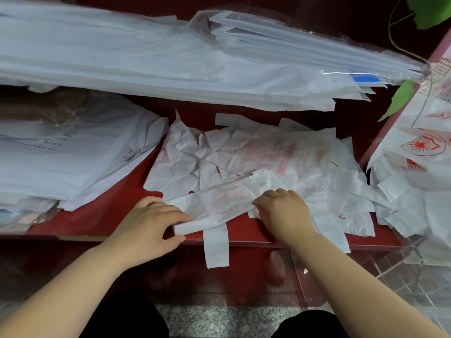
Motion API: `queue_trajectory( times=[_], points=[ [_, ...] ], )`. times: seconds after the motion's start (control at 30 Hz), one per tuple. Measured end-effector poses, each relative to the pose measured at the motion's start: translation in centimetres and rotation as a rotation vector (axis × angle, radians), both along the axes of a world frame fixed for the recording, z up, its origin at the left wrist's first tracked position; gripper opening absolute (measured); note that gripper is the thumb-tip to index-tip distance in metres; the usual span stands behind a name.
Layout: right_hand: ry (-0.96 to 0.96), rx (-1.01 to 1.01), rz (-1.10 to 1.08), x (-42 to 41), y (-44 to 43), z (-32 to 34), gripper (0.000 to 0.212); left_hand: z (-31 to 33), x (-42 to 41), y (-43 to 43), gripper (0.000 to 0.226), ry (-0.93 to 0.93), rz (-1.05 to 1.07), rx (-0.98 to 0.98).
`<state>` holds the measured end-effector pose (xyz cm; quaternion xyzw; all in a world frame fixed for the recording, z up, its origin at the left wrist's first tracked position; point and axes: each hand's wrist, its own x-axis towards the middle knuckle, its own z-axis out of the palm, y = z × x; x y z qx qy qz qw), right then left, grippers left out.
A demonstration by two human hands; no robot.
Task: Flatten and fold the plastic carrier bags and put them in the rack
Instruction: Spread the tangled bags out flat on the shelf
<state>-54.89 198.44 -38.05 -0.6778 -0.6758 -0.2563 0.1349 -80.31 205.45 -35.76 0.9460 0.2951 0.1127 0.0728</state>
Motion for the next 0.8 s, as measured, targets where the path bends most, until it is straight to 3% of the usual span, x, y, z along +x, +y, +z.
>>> queue_trajectory(
  times=[0.13, 0.3, 0.47, 0.67, 0.8],
  points=[
    [0.045, 0.033, 0.023, 0.2, 0.1, -0.1, 0.014, -1.4, 0.2, -0.3, 0.044, -0.066, -0.054, 0.095],
    [0.154, 0.081, 0.126, 1.8, 0.0, -0.8, 0.023, -3.0, 0.4, -0.5, 0.055, -0.062, -0.091, 0.119],
    [0.211, 0.064, 0.211, 2.5, -0.1, -0.8, 0.019, -3.7, 0.8, -0.2, 0.037, -0.173, -0.152, 0.2],
    [0.126, 0.061, 0.215, 3.1, 1.2, -0.8, 0.015, -3.5, 2.1, -1.0, 0.028, -0.327, -0.159, 0.345],
    [0.084, 0.079, 0.082, 2.0, 0.8, -0.2, 0.03, -3.1, 3.9, -2.5, 0.025, -0.409, -0.138, 0.419]
  ],
)
